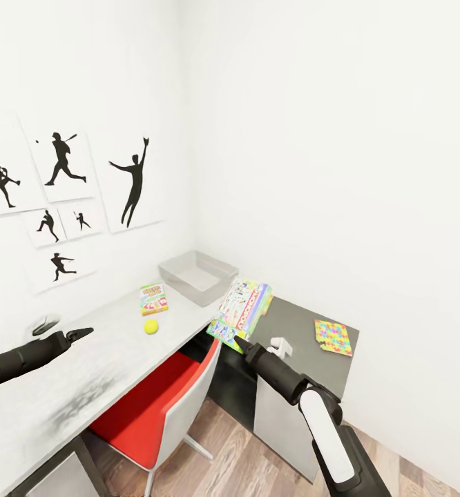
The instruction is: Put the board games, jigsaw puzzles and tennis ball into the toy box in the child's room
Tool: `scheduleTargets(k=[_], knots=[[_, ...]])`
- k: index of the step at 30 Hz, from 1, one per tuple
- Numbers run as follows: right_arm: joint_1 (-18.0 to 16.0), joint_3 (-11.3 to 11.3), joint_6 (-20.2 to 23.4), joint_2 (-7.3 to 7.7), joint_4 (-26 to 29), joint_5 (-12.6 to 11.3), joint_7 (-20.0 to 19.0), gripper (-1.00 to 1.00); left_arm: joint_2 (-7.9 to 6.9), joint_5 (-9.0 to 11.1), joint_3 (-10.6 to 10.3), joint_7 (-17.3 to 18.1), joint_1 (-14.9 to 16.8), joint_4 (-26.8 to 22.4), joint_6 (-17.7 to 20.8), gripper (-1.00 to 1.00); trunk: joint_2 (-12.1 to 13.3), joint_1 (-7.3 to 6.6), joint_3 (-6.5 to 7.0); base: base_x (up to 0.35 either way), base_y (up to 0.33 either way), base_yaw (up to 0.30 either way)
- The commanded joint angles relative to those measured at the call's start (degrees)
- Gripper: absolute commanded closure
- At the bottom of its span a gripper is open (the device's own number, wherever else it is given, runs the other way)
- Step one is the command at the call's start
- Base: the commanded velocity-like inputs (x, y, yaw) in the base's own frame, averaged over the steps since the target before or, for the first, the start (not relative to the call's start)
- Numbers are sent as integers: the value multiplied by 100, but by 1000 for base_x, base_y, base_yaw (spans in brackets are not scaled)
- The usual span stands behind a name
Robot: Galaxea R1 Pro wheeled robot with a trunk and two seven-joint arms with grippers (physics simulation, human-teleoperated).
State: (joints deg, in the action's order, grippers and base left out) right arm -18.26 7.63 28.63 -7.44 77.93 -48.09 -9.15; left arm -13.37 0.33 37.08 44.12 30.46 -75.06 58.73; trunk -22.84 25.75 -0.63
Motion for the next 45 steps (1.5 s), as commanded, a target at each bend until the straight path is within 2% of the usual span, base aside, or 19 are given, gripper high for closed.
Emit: scheduleTargets(k=[1,19,25,27,29,34,38,45], knots=[[-2,-7,28,-1,2,-22,-7,100,1,1,9,19,7,0,42,-100,-8,3,-7,-3,7,270],[-2,-4,23,-2,36,-18,-11,100,1,-1,8,18,6,0,42,-100,-8,3,-7,26,-26,288],[-2,-10,119,14,545,-16,-15,100,1,-1,9,20,6,0,42,-100,-8,3,-7,17,-17,291],[44,-29,381,19,899,-16,-16,100,1,1,9,20,4,0,42,-100,-8,3,-7,4,-4,230],[99,-78,856,16,1108,-19,-16,100,1,2,9,19,5,0,42,-100,-8,3,-7,1,-1,99],[132,-307,1501,11,1227,-29,-16,100,1,2,9,25,4,0,42,-100,-8,3,-7,0,0,33],[143,-400,1603,7,1245,-65,-35,100,1,8,24,27,4,0,49,-100,-8,3,-7,0,0,5],[147,-419,1590,6,1250,-84,-80,100,1,11,35,83,3,7,51,-100,-8,3,-7,6,0,1]])
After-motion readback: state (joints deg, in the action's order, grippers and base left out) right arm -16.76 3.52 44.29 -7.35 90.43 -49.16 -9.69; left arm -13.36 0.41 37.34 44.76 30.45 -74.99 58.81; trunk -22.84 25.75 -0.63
